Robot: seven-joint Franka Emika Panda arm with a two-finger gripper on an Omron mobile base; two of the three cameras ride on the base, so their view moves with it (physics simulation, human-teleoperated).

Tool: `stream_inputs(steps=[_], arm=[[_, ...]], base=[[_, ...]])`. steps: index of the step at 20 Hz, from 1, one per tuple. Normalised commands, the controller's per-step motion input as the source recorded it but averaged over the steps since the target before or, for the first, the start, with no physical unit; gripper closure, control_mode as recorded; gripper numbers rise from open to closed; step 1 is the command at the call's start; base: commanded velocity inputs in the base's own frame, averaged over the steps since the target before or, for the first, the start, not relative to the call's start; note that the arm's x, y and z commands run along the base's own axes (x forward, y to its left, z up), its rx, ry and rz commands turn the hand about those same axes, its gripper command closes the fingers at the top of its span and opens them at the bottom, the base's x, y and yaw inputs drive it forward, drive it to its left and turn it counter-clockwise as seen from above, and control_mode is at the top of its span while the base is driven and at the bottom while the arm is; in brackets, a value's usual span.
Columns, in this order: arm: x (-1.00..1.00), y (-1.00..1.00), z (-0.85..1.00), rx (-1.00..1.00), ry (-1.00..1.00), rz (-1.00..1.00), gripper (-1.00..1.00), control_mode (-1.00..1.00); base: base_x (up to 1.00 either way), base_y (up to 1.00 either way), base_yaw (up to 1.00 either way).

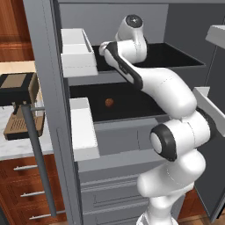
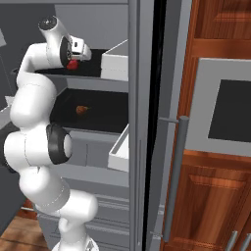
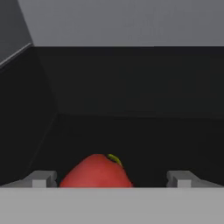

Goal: Place the cold items (bell pepper and pear) from the fridge in one tupperware on the dining counter. Place the warm items (kebab skewer and hot dog) in the stove area in another tupperware.

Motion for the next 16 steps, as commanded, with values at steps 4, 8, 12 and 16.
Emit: stream_inputs(steps=[4, 8, 12, 16], arm=[[-0.16, 0.00, -0.05, 0.00, 0.00, -0.06, -1.00, -1.00], [0.09, 0.00, -0.10, 0.00, 0.00, 0.00, -1.00, -1.00], [-0.08, 0.00, -0.18, 0.01, 0.01, -0.01, -1.00, -1.00], [-0.08, 0.00, -0.22, 0.01, 0.02, -0.02, 1.00, -1.00]], base=[[0.00, 0.00, 0.00], [0.00, 0.00, 0.00], [0.00, 0.00, 0.00], [0.00, 0.00, 0.00]])
